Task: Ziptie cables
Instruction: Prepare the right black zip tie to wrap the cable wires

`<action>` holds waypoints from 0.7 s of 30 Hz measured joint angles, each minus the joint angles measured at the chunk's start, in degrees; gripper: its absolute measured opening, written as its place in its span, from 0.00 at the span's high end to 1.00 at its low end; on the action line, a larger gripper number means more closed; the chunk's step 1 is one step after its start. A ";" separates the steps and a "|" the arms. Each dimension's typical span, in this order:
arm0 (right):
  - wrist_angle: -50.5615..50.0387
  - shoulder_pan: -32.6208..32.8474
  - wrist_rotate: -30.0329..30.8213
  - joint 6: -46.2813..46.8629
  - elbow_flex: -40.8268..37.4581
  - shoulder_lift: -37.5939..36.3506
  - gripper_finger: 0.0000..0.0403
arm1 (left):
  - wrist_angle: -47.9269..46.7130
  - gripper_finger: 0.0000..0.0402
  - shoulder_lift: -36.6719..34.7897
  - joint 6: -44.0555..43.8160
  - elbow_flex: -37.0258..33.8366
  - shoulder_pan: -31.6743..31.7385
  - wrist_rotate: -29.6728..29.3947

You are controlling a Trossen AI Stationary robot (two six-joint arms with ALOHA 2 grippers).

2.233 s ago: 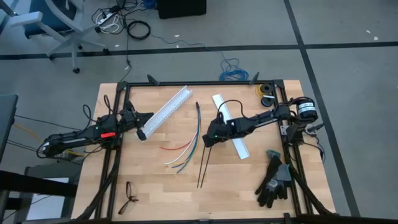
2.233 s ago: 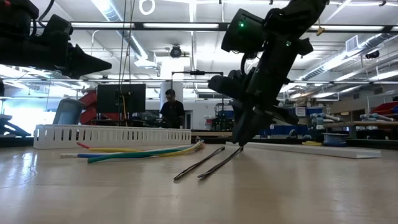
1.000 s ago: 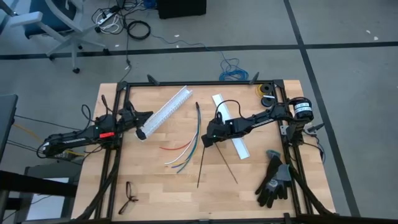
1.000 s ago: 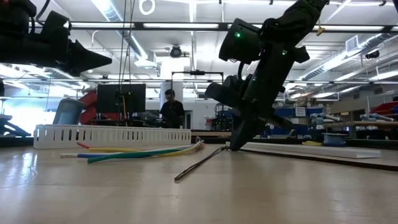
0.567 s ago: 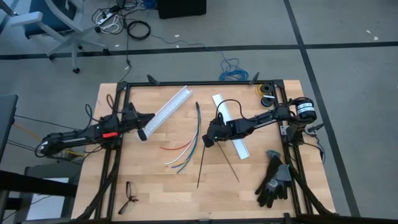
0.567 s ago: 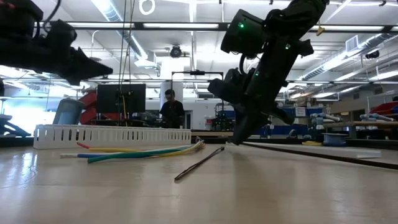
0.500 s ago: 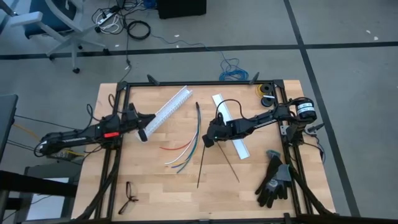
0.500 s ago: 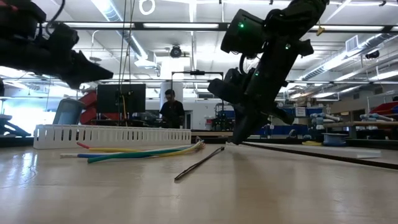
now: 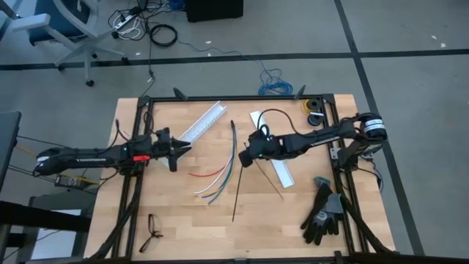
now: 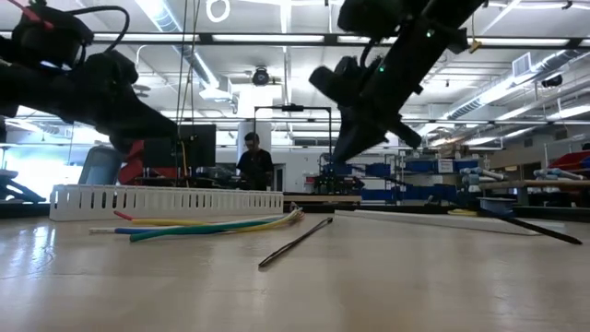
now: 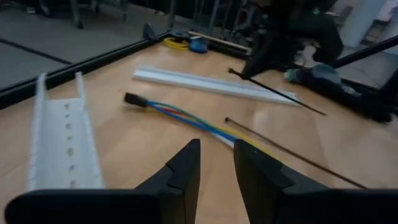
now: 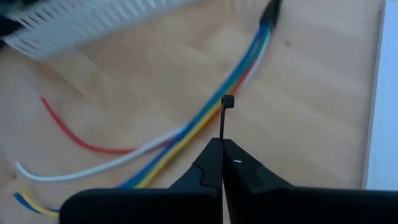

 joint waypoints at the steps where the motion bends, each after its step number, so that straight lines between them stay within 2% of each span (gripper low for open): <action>1: 0.64 -0.11 0.15 -0.67 0.00 -0.39 1.00 | 2.52 0.73 1.75 -0.04 0.00 -0.02 0.69; 9: 6.61 -1.13 0.47 -4.45 -0.42 -0.66 1.00 | 23.66 0.73 19.14 -0.97 0.00 -0.04 4.62; 18: 32.65 -1.31 0.10 -9.59 -8.61 -0.63 1.00 | 52.87 0.74 43.47 -6.51 0.18 -0.04 5.79; 21: 39.80 -1.47 0.01 -10.86 -10.61 -0.63 1.00 | 59.90 0.74 51.40 -9.00 1.79 -0.04 5.93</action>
